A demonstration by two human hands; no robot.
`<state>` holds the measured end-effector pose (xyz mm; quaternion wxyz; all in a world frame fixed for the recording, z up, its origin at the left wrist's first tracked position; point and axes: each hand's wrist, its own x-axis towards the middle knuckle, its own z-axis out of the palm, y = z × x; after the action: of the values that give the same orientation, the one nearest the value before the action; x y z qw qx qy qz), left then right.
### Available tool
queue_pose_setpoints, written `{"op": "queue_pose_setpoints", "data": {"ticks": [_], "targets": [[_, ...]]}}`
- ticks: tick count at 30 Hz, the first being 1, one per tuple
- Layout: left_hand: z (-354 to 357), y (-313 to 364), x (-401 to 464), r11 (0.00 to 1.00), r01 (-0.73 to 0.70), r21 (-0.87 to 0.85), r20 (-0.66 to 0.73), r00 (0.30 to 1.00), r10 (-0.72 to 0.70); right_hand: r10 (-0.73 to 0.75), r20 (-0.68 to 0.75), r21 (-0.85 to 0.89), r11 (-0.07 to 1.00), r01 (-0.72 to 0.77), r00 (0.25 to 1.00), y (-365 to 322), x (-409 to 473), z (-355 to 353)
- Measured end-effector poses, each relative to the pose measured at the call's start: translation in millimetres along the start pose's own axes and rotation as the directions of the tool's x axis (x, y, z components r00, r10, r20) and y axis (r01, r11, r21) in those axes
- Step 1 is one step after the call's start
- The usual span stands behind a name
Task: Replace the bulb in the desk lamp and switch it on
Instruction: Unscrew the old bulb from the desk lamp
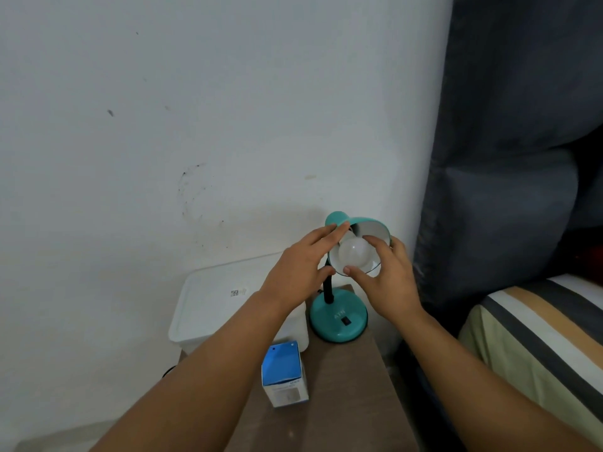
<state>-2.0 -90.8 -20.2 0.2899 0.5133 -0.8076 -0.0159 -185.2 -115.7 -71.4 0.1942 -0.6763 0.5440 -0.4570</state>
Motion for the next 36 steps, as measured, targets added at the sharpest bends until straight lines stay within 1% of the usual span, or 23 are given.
{"op": "queue_pose_setpoints", "data": {"ticks": [3, 6, 9, 14, 20, 27, 31, 36], "targets": [[0.5, -1.4, 0.3, 1.000, 0.011, -0.023, 0.000, 1.000, -0.011, -0.024, 0.003, -0.003, 1.000, 0.024, 1.000, -0.3, -0.7, 1.6], [1.3, -2.1, 0.1, 0.999, 0.015, -0.043, 0.008, 1.000, -0.015, -0.026, 0.005, 0.030, 0.999, 0.026, 1.000, -1.5, -2.0, 2.5], [1.4, -2.5, -0.1, 0.999, 0.019, -0.051, 0.009, 1.000, -0.019, 0.013, 0.025, 0.034, 0.999, -0.014, 1.000, -0.2, -2.2, 2.3], [2.5, -3.9, 1.0, 0.999, 0.022, -0.048, 0.012, 1.000, -0.022, 0.047, -0.002, 0.028, 0.998, -0.047, 0.999, -0.4, -0.3, 2.1], [3.2, -6.0, 1.1, 0.998, 0.025, -0.051, 0.009, 1.000, -0.025, -0.017, 0.009, 0.023, 1.000, 0.017, 1.000, 1.8, -1.9, 3.2], [3.9, -4.0, 0.3, 0.998, 0.031, -0.051, -0.001, 1.000, -0.031, 0.073, 0.026, 0.030, 0.997, -0.074, 0.997, -4.7, -2.1, 3.5], [5.2, -2.5, 0.9, 0.998, 0.031, -0.054, 0.003, 1.000, -0.031, 0.076, 0.000, 0.024, 0.997, -0.076, 0.997, -5.0, -0.7, 2.4], [4.5, -4.2, 1.4, 0.998, 0.042, -0.056, 0.007, 0.999, -0.042, 0.062, 0.043, 0.007, 0.998, -0.063, 0.997, -5.5, -0.1, 3.7]]}}
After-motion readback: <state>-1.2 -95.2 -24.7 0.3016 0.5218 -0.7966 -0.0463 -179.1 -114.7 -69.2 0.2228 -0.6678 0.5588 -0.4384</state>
